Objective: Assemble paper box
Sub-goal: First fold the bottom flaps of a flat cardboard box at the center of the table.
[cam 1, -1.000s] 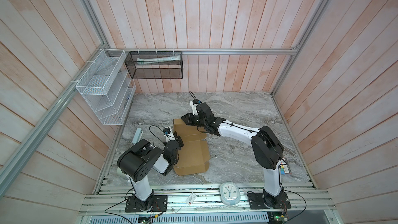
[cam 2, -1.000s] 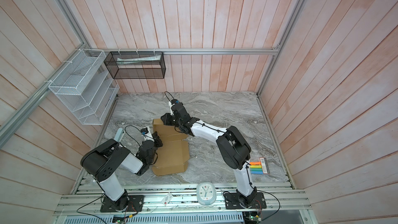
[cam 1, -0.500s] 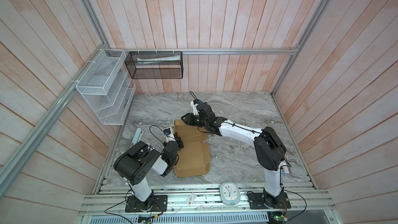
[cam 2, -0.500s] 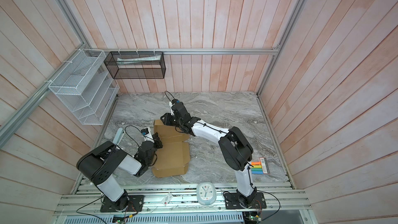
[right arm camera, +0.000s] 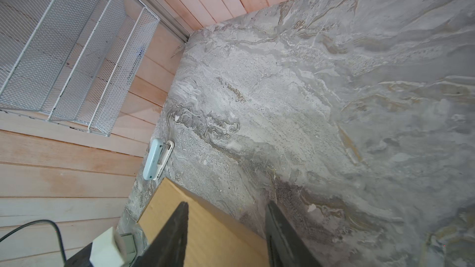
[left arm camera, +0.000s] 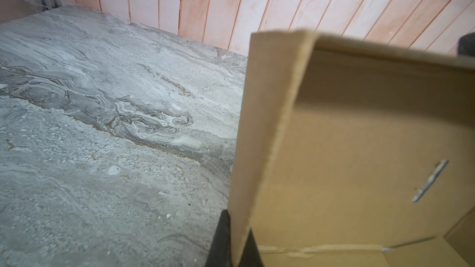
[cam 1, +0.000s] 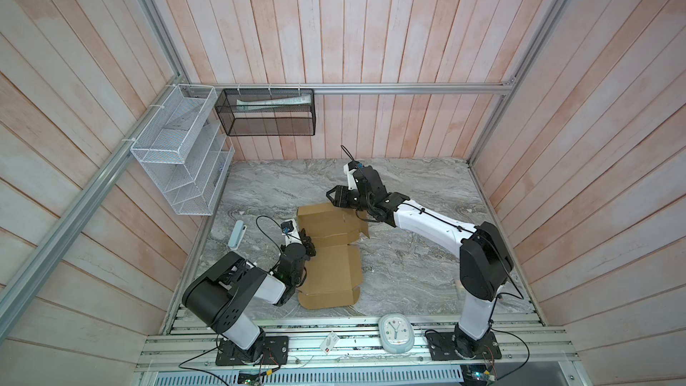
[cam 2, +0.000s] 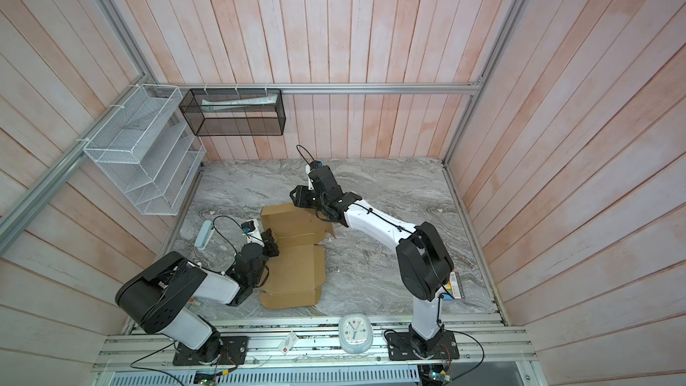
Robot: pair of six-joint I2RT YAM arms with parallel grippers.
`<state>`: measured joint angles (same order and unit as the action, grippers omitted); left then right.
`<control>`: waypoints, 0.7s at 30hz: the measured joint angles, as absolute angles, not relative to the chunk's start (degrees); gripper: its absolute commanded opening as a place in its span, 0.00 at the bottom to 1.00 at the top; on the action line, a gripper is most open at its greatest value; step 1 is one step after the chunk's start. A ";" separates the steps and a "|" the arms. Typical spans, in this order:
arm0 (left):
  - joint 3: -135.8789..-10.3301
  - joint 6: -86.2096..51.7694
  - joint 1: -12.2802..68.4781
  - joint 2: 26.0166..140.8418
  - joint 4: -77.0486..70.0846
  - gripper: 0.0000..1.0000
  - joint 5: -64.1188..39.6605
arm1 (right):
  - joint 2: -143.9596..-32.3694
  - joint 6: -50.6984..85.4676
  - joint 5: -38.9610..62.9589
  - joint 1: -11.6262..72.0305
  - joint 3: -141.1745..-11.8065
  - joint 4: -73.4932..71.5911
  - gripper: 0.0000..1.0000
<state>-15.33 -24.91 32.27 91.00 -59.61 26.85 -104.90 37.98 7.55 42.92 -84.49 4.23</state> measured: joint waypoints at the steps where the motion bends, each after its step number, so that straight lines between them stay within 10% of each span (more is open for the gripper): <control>1: -15.33 -24.95 32.27 90.67 -59.51 0.00 26.87 | -103.94 37.67 7.31 42.92 -83.94 4.64 0.51; 21: -15.35 -22.96 32.34 88.77 -55.64 0.00 27.46 | -99.33 39.03 5.34 43.40 -75.55 4.75 0.56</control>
<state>-15.35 -22.96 32.34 88.77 -55.64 27.46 -99.33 39.03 5.34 43.40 -75.55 4.75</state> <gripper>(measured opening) 0.063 0.562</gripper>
